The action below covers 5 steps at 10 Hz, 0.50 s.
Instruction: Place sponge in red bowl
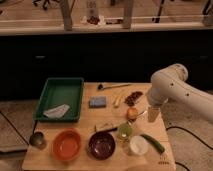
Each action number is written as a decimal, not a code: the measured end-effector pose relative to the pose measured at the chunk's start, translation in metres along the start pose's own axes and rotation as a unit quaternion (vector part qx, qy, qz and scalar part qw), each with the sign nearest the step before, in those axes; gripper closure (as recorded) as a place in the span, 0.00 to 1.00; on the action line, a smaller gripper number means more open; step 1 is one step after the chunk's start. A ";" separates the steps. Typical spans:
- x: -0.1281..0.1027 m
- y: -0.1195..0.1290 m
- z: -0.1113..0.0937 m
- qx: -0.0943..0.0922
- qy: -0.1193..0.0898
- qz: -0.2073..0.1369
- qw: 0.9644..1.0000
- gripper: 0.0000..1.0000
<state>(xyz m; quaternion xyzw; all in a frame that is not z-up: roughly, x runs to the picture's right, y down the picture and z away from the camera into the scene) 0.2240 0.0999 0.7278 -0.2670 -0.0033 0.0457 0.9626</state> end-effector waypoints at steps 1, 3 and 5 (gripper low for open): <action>-0.016 -0.004 0.006 0.000 -0.005 -0.002 1.000 0.20; -0.028 -0.006 0.011 0.001 -0.009 -0.004 1.000 0.20; -0.029 -0.009 0.015 0.003 -0.013 -0.003 1.000 0.20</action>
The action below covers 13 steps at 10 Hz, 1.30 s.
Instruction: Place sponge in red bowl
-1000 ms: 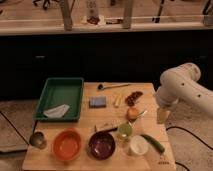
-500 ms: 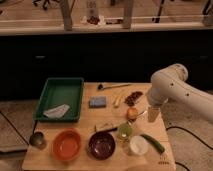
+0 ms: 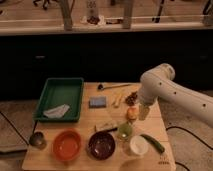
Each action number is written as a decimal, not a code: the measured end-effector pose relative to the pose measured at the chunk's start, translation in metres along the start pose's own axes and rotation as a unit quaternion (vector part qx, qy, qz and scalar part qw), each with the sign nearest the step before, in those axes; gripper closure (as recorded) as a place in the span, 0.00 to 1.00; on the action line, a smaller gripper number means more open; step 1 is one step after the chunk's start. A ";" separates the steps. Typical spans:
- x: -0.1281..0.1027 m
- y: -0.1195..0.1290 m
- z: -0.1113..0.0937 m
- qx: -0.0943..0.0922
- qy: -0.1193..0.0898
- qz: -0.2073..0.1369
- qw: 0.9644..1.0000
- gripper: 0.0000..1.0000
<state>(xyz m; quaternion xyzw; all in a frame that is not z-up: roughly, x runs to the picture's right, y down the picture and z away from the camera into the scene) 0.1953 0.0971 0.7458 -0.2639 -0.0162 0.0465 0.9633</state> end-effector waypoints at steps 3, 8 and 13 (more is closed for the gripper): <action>-0.023 -0.009 0.010 0.004 -0.004 -0.009 1.000 0.20; -0.033 -0.021 0.023 0.009 -0.006 -0.019 1.000 0.20; -0.053 -0.029 0.035 0.010 -0.016 -0.017 1.000 0.20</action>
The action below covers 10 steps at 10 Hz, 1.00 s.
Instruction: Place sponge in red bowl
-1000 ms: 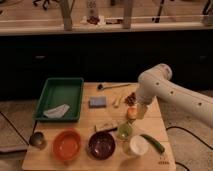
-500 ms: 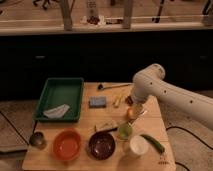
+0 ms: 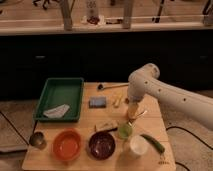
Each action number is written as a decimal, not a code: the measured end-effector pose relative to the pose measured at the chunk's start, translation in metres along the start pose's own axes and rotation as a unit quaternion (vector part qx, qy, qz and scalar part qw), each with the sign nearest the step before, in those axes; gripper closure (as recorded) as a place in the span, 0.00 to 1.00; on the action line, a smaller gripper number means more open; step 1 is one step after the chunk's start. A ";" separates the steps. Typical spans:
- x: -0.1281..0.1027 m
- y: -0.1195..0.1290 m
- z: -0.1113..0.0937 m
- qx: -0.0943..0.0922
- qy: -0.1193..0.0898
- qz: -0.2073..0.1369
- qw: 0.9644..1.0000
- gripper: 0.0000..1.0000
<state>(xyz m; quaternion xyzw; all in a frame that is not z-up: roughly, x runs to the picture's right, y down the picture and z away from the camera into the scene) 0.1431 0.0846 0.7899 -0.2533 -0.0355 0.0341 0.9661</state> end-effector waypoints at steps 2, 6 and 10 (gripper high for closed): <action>-0.008 -0.003 0.003 -0.001 -0.003 -0.002 1.000 0.20; -0.033 -0.008 0.017 -0.004 -0.015 -0.005 1.000 0.20; -0.058 -0.011 0.029 -0.009 -0.029 -0.011 0.999 0.20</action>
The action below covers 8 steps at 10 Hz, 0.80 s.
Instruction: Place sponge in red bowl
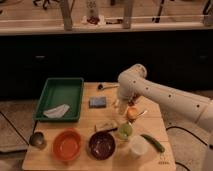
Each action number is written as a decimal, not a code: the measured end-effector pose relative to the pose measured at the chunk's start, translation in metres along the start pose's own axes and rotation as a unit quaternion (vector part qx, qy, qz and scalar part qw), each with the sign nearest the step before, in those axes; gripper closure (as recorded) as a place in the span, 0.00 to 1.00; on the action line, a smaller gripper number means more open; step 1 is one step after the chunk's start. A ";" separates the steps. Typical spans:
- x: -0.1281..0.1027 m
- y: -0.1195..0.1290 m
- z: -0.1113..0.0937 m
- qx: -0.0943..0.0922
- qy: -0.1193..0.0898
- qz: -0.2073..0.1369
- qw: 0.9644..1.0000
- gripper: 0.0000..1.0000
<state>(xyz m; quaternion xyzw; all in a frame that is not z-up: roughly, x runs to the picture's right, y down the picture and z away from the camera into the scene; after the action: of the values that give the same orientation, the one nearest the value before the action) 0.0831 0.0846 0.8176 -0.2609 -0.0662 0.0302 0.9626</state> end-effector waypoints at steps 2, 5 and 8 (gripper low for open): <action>-0.013 -0.002 0.006 -0.002 -0.006 -0.004 1.000 0.20; -0.027 -0.008 0.017 -0.007 -0.012 -0.012 1.000 0.20; -0.039 -0.011 0.025 -0.015 -0.014 -0.022 1.000 0.20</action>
<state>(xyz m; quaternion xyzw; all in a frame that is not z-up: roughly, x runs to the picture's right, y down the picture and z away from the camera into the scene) 0.0411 0.0839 0.8401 -0.2729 -0.0860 0.0121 0.9581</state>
